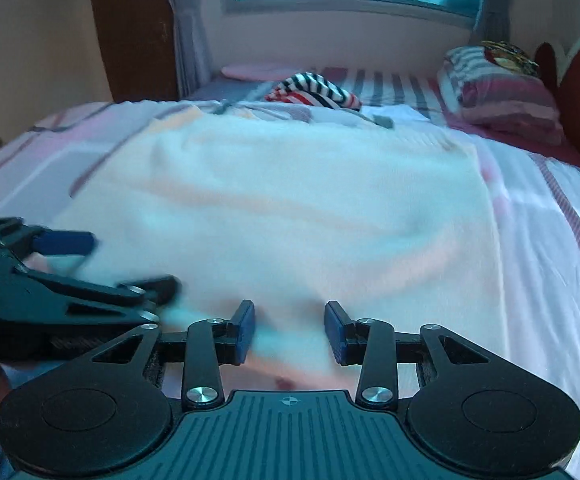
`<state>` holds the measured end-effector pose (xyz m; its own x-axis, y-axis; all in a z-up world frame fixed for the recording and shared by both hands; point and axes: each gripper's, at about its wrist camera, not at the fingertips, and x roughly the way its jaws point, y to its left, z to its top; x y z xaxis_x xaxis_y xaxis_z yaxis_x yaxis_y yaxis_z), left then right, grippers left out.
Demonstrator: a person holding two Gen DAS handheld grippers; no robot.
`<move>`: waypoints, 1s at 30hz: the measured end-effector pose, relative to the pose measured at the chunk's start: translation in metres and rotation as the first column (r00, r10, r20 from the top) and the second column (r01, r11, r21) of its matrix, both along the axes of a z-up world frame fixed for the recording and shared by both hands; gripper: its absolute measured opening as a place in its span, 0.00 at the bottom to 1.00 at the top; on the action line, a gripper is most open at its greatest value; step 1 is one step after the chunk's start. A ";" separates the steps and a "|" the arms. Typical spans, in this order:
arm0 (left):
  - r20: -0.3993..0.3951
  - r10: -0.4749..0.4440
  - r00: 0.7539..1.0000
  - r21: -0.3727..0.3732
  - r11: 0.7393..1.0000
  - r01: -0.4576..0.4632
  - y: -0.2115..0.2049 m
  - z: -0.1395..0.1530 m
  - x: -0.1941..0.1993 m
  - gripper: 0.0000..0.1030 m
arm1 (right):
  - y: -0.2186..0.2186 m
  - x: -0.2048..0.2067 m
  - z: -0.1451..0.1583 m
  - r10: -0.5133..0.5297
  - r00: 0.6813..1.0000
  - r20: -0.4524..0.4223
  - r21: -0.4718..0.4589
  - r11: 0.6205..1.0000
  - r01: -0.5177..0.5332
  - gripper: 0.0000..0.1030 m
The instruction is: Fold small clothes
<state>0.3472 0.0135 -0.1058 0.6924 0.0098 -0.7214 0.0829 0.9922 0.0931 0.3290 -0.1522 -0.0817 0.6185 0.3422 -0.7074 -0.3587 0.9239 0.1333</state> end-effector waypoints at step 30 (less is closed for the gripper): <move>-0.126 0.509 0.851 -0.738 0.526 -0.424 0.126 -0.021 -0.023 0.67 | -0.019 0.025 0.033 -0.095 0.995 0.041 0.239 0.968 0.083 0.03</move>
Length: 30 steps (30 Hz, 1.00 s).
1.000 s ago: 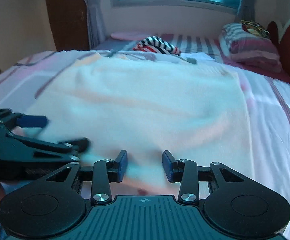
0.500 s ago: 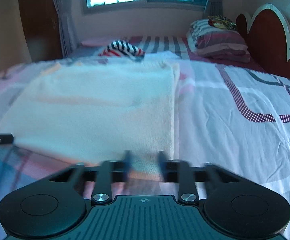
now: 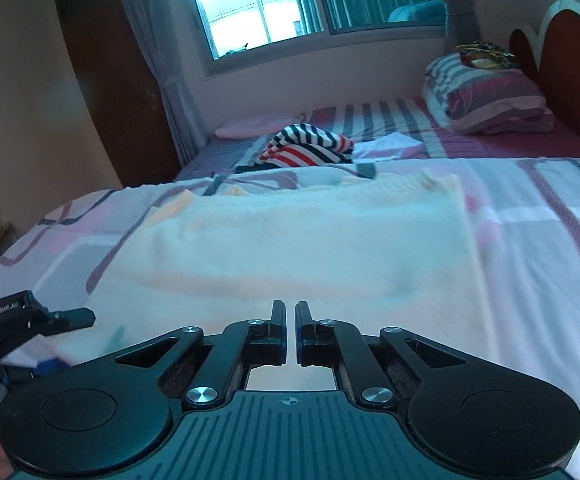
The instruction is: Fold small clothes
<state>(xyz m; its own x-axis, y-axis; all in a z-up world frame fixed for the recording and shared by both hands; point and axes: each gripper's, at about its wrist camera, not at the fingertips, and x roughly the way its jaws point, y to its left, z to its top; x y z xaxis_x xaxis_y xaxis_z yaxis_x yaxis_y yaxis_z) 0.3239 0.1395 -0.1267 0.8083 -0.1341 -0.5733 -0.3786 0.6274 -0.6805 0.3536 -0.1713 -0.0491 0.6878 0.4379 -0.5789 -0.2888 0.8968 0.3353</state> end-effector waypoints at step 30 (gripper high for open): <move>0.049 0.130 0.990 -0.005 0.992 -0.130 -0.001 -0.019 0.022 0.06 | 0.033 0.065 -0.040 0.083 0.996 -0.016 0.093 0.992 -0.081 0.00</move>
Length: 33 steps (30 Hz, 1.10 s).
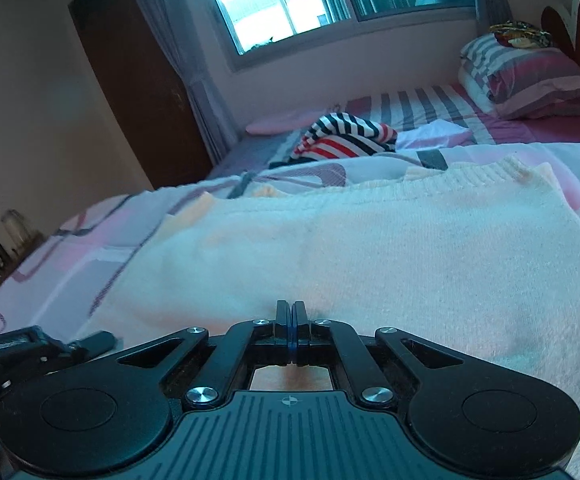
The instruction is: Fold small clothes
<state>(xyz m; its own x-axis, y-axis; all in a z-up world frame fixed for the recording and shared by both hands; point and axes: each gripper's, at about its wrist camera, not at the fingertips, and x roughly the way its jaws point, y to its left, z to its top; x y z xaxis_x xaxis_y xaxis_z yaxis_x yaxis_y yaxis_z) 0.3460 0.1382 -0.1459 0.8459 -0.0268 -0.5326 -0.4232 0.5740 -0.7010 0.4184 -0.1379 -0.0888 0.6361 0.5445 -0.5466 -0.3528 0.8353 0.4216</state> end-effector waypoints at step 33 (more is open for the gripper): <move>-0.135 -0.521 0.843 0.520 0.686 0.508 -0.165 0.088 0.044 0.72 | -0.184 -0.037 0.044 -0.215 0.975 -0.061 0.277 0.934 0.224 0.47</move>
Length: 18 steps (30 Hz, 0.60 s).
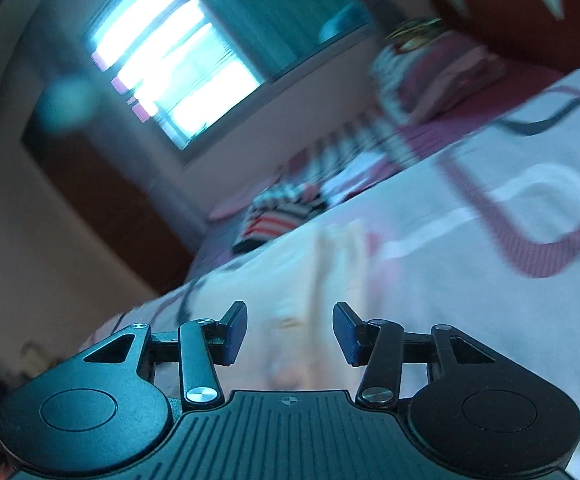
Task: Fold small clothes
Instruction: 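Fold the side edge over the sweater and open the left tool, then close the right tool on the opposite side edge of the sweater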
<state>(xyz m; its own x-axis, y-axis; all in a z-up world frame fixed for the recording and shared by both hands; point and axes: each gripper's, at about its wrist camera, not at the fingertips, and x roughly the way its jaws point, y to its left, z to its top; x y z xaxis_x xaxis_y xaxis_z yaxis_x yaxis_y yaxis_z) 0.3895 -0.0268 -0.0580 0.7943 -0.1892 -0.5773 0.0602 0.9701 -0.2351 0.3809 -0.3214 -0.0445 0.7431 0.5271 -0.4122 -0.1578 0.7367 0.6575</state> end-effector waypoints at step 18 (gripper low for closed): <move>-0.134 0.015 0.991 0.046 0.999 -0.008 0.042 -0.039 0.057 0.69 | 0.060 0.079 -0.055 0.136 0.977 -0.167 -0.023 0.990 -0.141 0.14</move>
<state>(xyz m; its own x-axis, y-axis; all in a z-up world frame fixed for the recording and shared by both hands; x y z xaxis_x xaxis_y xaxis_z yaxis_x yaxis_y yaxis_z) 0.4468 0.0156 -0.0969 0.7110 -0.1519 -0.6866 0.0198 0.9803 -0.1964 0.4597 -0.2616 -0.0991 0.5843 0.6034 -0.5427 -0.1513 0.7380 0.6577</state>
